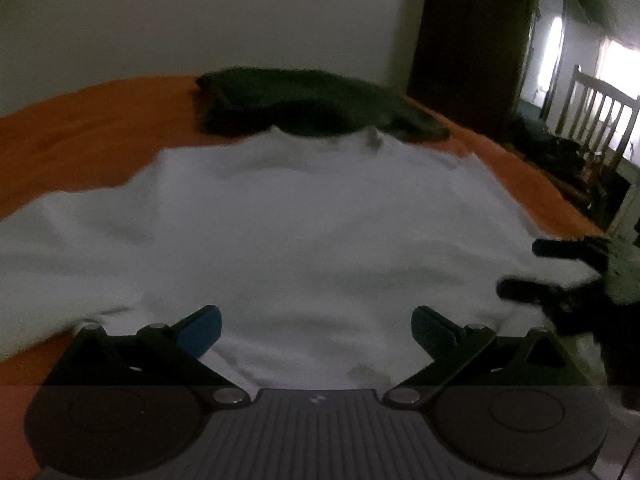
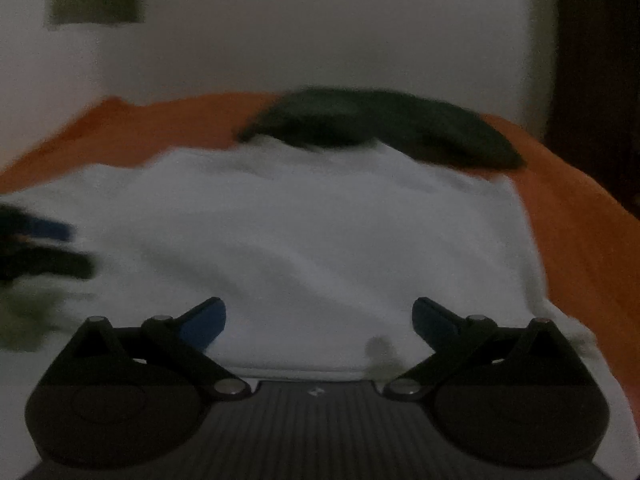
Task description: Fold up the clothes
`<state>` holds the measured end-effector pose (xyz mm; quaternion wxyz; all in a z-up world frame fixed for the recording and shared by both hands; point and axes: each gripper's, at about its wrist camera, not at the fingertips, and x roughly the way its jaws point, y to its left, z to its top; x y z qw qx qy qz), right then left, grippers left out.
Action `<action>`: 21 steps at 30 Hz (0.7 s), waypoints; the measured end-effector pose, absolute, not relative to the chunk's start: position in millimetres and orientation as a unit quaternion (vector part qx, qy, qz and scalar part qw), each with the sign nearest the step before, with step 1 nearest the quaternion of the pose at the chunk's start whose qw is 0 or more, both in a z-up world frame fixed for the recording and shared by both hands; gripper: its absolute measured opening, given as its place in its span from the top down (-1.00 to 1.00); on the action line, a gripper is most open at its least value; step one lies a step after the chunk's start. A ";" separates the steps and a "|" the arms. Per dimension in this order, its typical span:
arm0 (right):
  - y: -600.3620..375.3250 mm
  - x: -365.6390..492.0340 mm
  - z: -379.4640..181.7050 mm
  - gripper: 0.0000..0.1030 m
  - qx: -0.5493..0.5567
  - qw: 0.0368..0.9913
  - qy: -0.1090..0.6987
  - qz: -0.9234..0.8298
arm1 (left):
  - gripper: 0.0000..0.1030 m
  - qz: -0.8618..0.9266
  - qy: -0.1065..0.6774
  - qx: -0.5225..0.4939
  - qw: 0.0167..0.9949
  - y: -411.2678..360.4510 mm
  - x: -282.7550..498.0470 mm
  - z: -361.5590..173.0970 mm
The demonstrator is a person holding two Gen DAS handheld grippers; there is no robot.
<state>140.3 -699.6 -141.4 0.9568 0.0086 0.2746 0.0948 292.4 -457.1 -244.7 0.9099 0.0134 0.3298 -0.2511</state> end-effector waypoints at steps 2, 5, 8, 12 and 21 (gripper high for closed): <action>-681.2 122.6 -130.4 -0.95 -0.013 0.958 0.245 0.150 | -0.99 -0.238 0.334 0.010 0.912 -442.0 293.4 -240.3; -640.3 97.9 -129.7 -0.91 -0.092 0.943 0.213 0.238 | -0.99 -0.225 0.340 0.015 0.913 -415.9 296.3 -242.1; -595.1 84.2 -136.6 -0.87 -0.194 0.919 0.192 0.284 | -0.99 -0.206 0.344 0.016 0.916 -388.4 297.6 -244.5; -544.4 85.5 -143.9 -0.66 -0.281 0.897 0.174 0.294 | -0.99 -0.174 0.342 -0.019 0.923 -349.4 297.1 -239.6; -465.5 110.5 -163.2 -0.08 -0.398 0.853 0.148 0.304 | -0.99 -0.125 0.336 -0.042 0.933 -308.9 285.2 -233.8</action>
